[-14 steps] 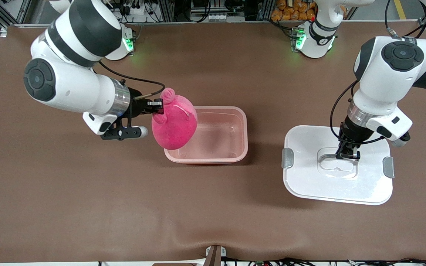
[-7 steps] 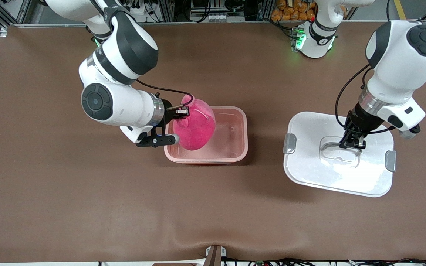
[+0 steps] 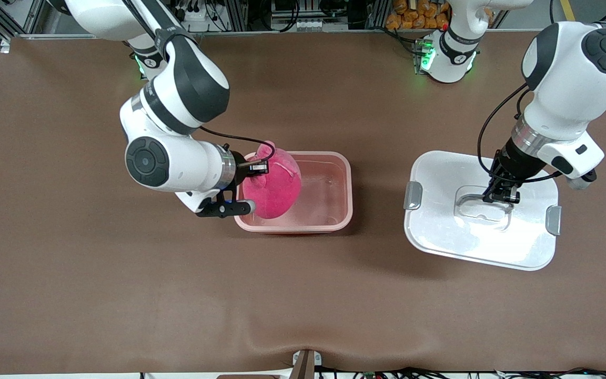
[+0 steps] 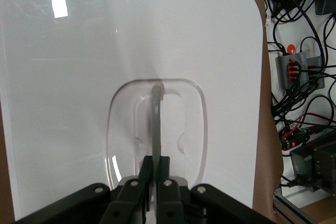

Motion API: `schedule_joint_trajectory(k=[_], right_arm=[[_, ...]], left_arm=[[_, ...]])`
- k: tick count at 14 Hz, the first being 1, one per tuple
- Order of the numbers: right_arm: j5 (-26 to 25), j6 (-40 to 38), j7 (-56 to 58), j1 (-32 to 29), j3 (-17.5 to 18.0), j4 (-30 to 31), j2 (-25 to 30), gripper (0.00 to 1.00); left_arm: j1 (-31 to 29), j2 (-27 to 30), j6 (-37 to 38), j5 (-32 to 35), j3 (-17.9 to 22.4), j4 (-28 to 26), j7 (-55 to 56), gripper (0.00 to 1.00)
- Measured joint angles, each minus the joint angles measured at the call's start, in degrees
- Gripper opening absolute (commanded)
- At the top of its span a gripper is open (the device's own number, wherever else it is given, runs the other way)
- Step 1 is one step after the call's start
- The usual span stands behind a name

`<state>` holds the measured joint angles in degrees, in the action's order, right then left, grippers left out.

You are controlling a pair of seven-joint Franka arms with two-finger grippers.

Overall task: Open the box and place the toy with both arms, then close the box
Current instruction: 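Lower the toy into the box and press it down with the right gripper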

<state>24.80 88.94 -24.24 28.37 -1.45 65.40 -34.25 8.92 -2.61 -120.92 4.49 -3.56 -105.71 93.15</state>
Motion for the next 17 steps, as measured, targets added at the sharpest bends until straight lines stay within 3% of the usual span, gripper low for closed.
schedule_joint_trajectory(k=[7, 17], right_arm=[[-3.15, 0.42, 1.11, 0.01, -0.06, -0.01, -2.75, 0.0], [-7.29, 8.08, 1.3, 2.74, 0.12, 1.25, -7.99, 0.0]], left_arm=[[0.0, -1.09, -1.3, -1.94, 0.0, -0.01, 0.0, 0.0], [0.57, -1.76, -1.53, -1.94, -0.28, -0.01, -0.17, 0.0]])
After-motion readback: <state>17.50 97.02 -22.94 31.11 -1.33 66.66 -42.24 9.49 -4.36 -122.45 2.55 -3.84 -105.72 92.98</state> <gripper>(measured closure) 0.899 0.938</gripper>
